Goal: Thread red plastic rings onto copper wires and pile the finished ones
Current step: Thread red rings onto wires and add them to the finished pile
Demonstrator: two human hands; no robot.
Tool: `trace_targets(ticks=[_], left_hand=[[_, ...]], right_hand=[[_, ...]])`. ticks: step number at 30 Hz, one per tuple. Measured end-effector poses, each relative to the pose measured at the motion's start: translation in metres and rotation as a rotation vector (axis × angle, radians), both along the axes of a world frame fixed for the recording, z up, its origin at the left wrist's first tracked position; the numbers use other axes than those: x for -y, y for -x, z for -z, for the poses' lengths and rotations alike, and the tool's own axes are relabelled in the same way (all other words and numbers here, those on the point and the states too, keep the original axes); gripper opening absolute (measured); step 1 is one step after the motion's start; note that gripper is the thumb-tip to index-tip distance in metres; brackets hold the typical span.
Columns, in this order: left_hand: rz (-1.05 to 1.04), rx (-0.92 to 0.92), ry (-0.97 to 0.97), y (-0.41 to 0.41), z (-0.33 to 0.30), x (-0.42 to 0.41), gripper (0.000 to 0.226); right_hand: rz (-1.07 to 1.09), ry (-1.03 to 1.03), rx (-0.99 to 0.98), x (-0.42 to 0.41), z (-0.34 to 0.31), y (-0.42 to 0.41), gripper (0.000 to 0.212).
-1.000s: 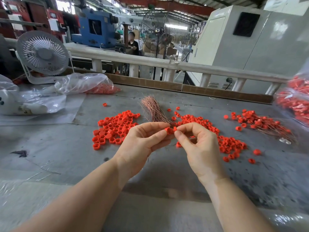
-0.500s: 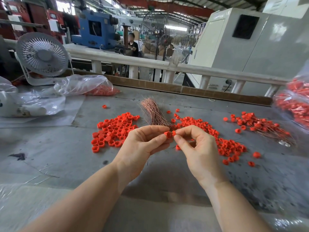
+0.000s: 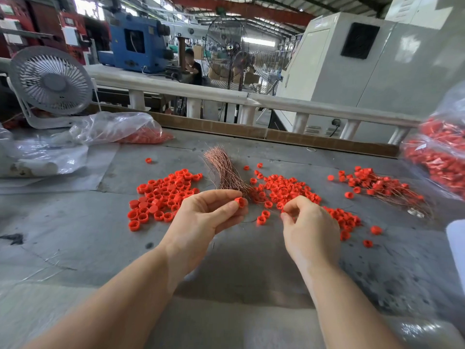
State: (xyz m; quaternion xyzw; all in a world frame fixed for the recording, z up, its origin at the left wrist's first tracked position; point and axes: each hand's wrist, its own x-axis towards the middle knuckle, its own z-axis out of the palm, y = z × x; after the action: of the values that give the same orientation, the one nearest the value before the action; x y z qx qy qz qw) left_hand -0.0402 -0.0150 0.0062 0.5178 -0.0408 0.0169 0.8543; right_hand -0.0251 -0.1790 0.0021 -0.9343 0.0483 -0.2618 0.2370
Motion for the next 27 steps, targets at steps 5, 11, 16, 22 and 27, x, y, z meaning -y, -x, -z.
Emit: trace_targets(ticks=[5,11,16,22,27], left_hand=[[0.000,-0.003,-0.002,0.000,0.000,0.001,0.021],[0.001,-0.009,0.000,0.000,0.001,0.001,0.019],[0.004,-0.012,-0.001,0.000,0.000,0.001,0.017],[0.016,-0.012,-0.007,0.000,0.000,0.000,0.016],[0.020,-0.008,-0.021,0.001,-0.001,0.000,0.015]], right_hand=[[0.039,0.117,-0.114,0.004,0.002,-0.003,0.009],[0.138,0.134,-0.118,0.008,-0.001,-0.003,0.015],[0.251,0.247,-0.266,0.020,-0.003,-0.002,0.030],[0.160,0.198,-0.270,0.020,-0.001,-0.003,0.035],[0.160,0.197,-0.226,0.020,-0.001,-0.003,0.033]])
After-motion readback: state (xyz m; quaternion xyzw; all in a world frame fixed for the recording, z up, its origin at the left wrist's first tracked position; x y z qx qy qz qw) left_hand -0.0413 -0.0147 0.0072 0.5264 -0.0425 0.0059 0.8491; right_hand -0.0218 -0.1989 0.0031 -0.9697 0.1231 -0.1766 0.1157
